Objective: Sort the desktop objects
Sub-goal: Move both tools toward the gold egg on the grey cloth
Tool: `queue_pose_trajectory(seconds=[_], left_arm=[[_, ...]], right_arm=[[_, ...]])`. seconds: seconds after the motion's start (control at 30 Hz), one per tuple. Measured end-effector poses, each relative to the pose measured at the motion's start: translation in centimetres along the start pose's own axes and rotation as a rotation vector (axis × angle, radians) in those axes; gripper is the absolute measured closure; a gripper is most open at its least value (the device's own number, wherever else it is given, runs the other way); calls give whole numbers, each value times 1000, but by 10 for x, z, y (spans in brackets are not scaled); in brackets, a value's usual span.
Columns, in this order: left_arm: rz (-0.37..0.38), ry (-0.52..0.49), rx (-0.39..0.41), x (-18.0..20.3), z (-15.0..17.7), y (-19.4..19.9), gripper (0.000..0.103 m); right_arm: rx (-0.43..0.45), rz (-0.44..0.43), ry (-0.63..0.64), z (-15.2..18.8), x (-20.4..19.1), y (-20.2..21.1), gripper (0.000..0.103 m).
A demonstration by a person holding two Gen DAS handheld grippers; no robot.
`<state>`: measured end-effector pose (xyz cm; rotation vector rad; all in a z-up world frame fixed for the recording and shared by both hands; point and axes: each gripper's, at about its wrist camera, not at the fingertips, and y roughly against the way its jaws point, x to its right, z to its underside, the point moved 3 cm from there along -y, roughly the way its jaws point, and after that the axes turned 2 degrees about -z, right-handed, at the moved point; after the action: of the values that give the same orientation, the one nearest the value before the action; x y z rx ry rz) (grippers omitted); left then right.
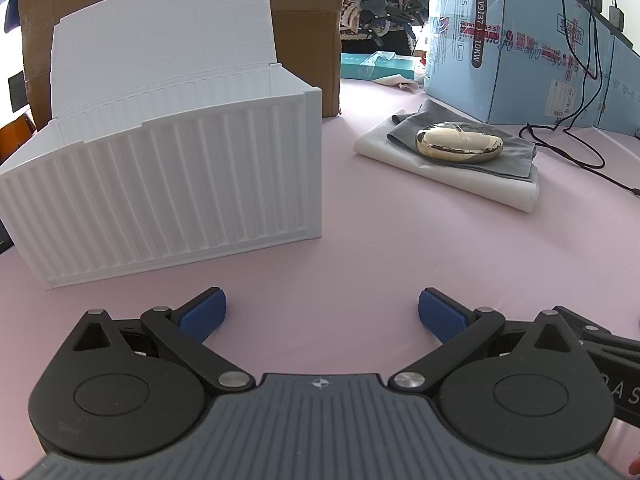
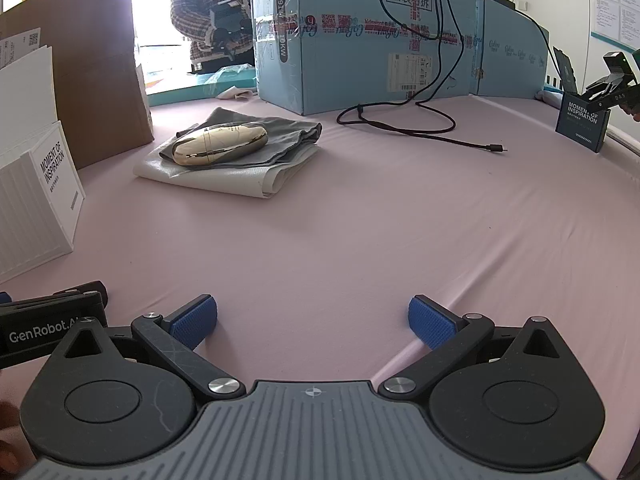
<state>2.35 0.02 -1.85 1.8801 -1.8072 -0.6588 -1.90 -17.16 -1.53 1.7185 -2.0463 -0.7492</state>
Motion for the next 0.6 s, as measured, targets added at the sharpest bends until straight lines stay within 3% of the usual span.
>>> queue_pose_trajectory(seconds=[0.5,0.6], left_arm=[[0,5,5,-2,-1,6,0],[59,-1,40,-6,-6,18,0]], right_arm=[[-4,1,3,2,-2,2,0],[52,-132,-23,-7,11,6,0]])
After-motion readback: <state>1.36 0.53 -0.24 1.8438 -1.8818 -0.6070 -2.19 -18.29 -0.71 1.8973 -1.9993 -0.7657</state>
